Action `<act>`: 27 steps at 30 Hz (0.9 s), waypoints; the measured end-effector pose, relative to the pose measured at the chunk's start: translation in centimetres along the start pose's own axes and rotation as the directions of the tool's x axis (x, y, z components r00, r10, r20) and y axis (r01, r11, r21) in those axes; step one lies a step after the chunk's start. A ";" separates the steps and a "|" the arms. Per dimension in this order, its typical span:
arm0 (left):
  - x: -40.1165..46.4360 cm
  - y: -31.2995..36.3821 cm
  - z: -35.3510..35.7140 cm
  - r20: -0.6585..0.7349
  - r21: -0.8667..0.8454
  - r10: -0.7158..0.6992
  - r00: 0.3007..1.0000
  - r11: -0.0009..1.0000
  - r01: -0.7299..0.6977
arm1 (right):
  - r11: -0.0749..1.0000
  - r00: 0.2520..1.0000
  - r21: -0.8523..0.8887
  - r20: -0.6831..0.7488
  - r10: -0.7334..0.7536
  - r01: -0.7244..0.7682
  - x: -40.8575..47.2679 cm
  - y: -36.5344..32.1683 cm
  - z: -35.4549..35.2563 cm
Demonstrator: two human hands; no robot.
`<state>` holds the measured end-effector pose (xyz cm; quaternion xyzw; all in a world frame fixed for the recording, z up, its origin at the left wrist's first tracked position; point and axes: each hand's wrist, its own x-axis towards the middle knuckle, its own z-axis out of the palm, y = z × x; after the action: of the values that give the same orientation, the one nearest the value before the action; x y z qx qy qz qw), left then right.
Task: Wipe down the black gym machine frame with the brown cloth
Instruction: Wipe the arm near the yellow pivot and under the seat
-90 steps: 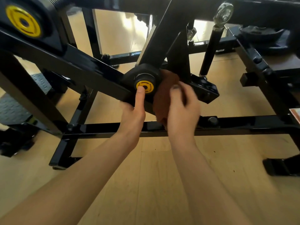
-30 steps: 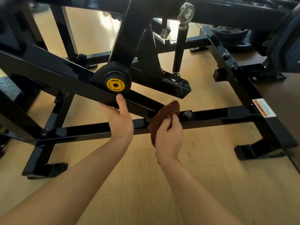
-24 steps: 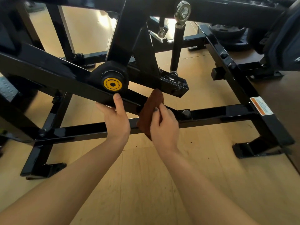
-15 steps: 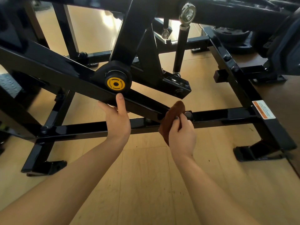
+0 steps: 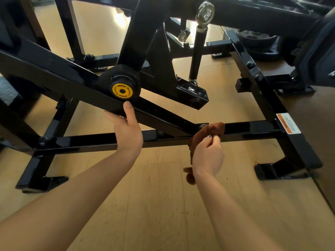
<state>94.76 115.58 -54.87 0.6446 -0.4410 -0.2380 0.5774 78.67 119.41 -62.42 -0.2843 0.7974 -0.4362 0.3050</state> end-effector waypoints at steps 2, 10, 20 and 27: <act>0.1 0.0 -0.2 0.008 0.010 -0.007 1.000 1.000 0.007 | 0.997 0.996 0.075 0.080 -0.033 0.027 -2.2 -0.2 0.2; 0.5 0.5 -1.6 0.154 0.043 -0.036 0.987 0.999 0.030 | 0.986 0.993 0.167 0.117 -0.031 0.011 -0.2 -6.1 0.1; 0.9 3.3 -5.8 0.433 0.233 -0.429 0.793 0.903 0.361 | 0.915 0.905 0.344 0.285 -0.314 0.210 -10.3 -9.3 3.1; 0.6 3.0 -16.3 0.357 0.287 -0.714 0.602 0.698 0.657 | 0.935 0.750 0.354 0.623 -0.221 -0.019 -19.6 -9.0 7.7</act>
<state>107.43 123.97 -48.28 0.7271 -0.2926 -0.5527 0.2834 98.84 125.37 -53.26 -0.4051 0.5361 -0.4556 0.5838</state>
